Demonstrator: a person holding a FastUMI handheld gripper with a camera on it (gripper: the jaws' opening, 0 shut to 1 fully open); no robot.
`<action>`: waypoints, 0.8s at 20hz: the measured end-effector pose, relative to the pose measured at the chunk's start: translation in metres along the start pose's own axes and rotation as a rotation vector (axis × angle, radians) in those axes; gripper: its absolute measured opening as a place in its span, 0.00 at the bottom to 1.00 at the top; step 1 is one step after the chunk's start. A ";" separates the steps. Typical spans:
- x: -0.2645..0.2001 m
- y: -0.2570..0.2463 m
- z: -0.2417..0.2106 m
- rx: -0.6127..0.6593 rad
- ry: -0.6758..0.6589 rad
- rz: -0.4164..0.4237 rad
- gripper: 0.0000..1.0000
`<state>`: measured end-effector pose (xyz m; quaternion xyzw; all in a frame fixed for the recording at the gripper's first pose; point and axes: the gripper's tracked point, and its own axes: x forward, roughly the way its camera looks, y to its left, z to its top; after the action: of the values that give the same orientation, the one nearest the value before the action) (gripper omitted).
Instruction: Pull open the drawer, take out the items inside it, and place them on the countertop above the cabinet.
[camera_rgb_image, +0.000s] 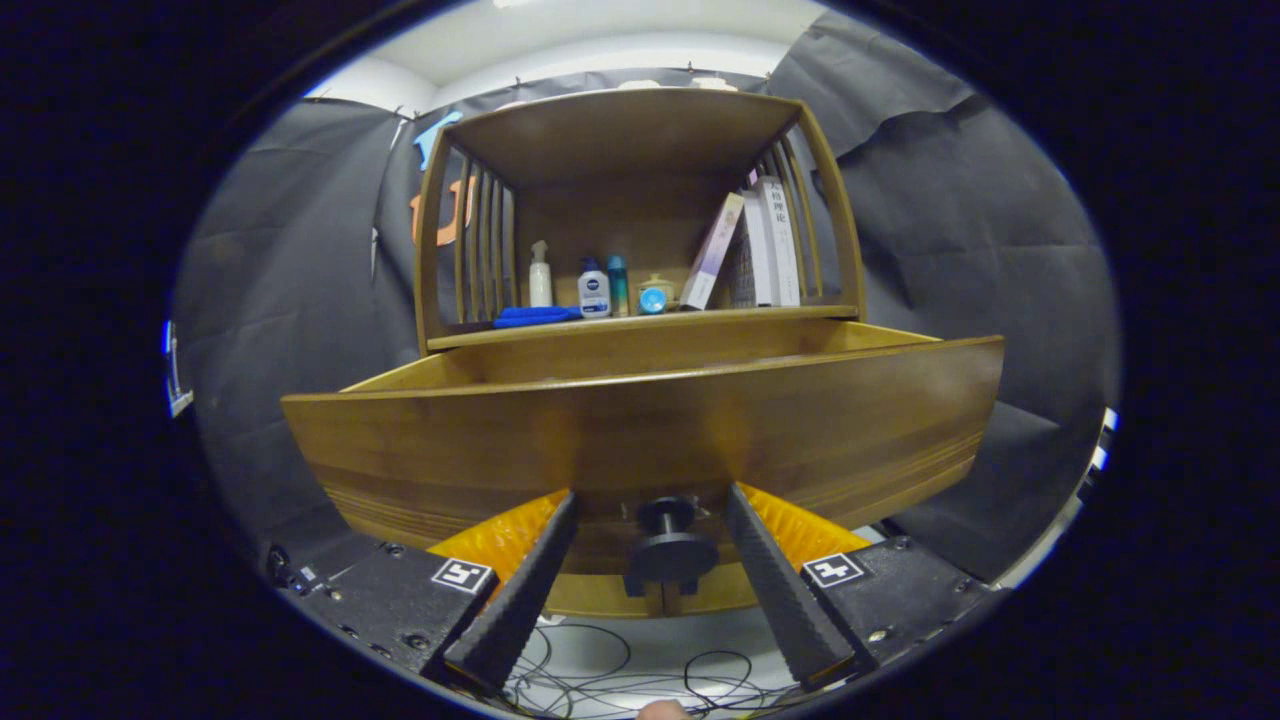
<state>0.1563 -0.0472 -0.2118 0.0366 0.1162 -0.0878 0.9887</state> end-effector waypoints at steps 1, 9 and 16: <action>0.002 0.000 0.001 -0.007 0.002 -0.001 0.98; 0.023 0.000 0.007 -0.030 -0.004 -0.005 0.98; 0.078 0.003 0.029 -0.051 0.009 -0.018 0.98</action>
<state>0.2381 -0.0599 -0.2016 0.0109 0.1230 -0.0938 0.9879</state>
